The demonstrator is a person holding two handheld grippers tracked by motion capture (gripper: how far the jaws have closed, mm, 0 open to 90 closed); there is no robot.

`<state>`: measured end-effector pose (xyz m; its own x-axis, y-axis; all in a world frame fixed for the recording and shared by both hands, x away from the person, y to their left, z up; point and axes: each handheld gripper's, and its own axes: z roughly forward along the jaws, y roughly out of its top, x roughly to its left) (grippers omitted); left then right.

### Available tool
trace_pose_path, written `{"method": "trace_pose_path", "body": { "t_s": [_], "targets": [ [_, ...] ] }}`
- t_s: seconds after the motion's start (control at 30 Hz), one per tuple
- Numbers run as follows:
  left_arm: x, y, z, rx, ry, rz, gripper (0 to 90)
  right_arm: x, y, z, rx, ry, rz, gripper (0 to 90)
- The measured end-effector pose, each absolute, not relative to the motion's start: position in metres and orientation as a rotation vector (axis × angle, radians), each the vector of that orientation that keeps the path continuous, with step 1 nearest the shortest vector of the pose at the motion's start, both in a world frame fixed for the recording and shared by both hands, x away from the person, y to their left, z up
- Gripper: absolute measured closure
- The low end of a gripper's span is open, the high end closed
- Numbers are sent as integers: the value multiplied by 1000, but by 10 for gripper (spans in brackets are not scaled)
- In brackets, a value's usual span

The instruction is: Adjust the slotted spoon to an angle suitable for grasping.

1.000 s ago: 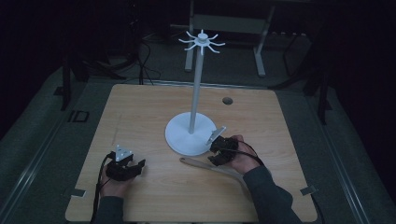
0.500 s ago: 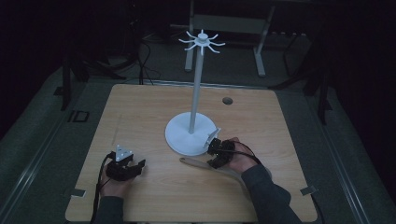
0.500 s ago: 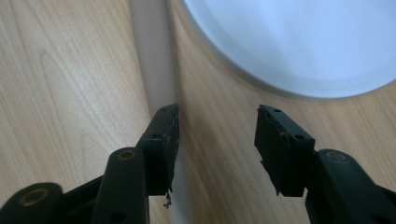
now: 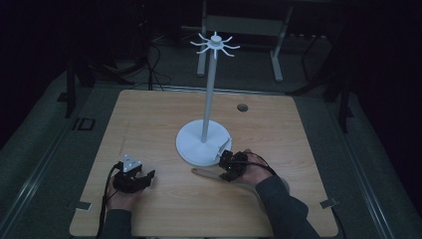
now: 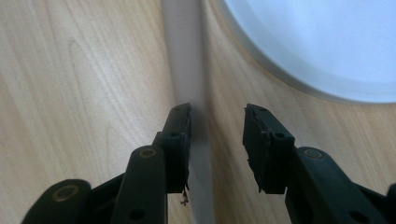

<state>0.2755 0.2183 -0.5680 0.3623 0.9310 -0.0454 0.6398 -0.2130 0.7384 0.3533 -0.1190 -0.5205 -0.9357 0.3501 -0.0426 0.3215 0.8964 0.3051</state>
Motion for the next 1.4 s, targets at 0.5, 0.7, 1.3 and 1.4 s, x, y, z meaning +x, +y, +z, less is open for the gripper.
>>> {"method": "trace_pose_path", "body": {
  "t_s": [0.5,0.7,1.3,1.4],
  "targets": [
    [276,218,-568,1948,1357,547,429,354,-112,-536,486,3070,376,710],
    [276,218,-568,1947,1360,547,428,352,-112,-535,440,3056,372,738],
    [276,218,-568,1952,1363,549,429,347,-126,-519,428,2966,494,745],
    [276,218,-568,1955,1362,551,429,348,-136,-512,471,2918,574,745]
  ]
}}
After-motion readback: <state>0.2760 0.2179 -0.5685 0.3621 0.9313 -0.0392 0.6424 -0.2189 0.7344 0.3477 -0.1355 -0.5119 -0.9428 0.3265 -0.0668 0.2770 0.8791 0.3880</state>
